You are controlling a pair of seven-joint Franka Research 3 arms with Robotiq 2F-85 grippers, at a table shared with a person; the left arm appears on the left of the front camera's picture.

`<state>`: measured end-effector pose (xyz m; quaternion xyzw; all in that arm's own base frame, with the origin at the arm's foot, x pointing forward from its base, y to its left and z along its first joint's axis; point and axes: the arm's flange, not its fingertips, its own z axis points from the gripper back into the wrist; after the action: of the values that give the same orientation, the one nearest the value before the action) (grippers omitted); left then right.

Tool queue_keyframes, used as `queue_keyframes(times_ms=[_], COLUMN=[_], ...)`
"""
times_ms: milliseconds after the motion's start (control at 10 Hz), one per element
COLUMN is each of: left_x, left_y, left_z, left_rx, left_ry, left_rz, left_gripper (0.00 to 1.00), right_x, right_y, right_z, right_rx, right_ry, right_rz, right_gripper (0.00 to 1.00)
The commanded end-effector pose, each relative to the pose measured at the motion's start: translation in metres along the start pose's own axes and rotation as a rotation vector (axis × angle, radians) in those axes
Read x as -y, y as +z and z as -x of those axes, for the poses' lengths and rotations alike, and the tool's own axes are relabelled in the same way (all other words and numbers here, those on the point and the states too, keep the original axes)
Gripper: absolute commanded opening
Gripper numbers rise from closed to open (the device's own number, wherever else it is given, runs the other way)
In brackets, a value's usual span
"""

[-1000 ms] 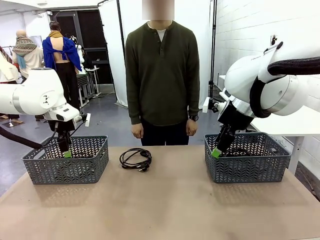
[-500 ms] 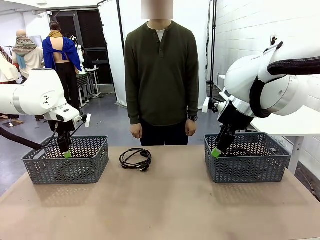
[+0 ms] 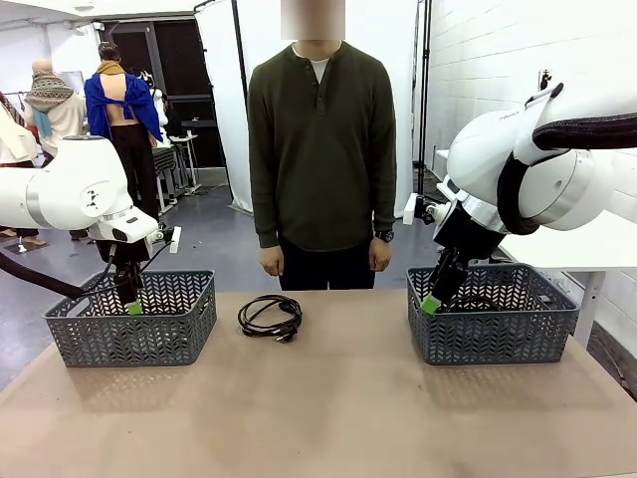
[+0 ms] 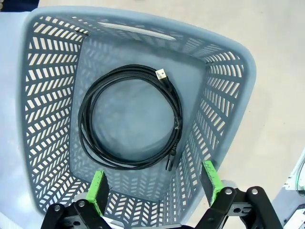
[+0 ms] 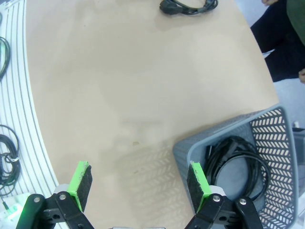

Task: Organize the cables according to human instructions.
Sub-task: Pick up a bundle of cables and place it in the basket indicated by the human.

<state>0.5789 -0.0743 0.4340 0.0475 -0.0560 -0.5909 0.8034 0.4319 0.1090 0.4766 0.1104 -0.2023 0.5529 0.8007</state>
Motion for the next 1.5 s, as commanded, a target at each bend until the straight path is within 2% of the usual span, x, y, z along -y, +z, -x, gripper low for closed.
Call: queue_keyframes(times_ms=[0,500,700,900,1100,1400], left_x=[0.0,0.0,-0.008,-0.029,-0.022,0.013], left_y=[0.0,0.0,0.015,0.049,0.072,0.098], left_z=[0.003,0.0,-0.008,-0.023,-0.02,-0.005], left_rx=[-0.003,0.0,0.002,0.005,0.05,0.173], left_ry=[-0.016,0.0,-0.005,-0.017,0.03,0.097], left_rz=[-0.001,0.0,-0.043,-0.073,-0.033,-0.025], left_gripper=[1.0,1.0,1.0,1.0,1.0,1.0], right_x=[0.004,0.004,0.004,0.004,0.004,0.004], right_y=[0.0,0.0,0.0,0.0,0.0,0.0], right_z=[-0.002,-0.002,-0.002,-0.002,-0.002,-0.002], right_rx=[-0.013,-0.013,-0.013,-0.013,-0.013,-0.013], right_ry=[-0.001,-0.001,-0.001,-0.001,-0.001,-0.001], right_rz=[0.002,0.002,0.002,0.002,0.002,0.002], right_gripper=[1.0,1.0,1.0,1.0,1.0,1.0])
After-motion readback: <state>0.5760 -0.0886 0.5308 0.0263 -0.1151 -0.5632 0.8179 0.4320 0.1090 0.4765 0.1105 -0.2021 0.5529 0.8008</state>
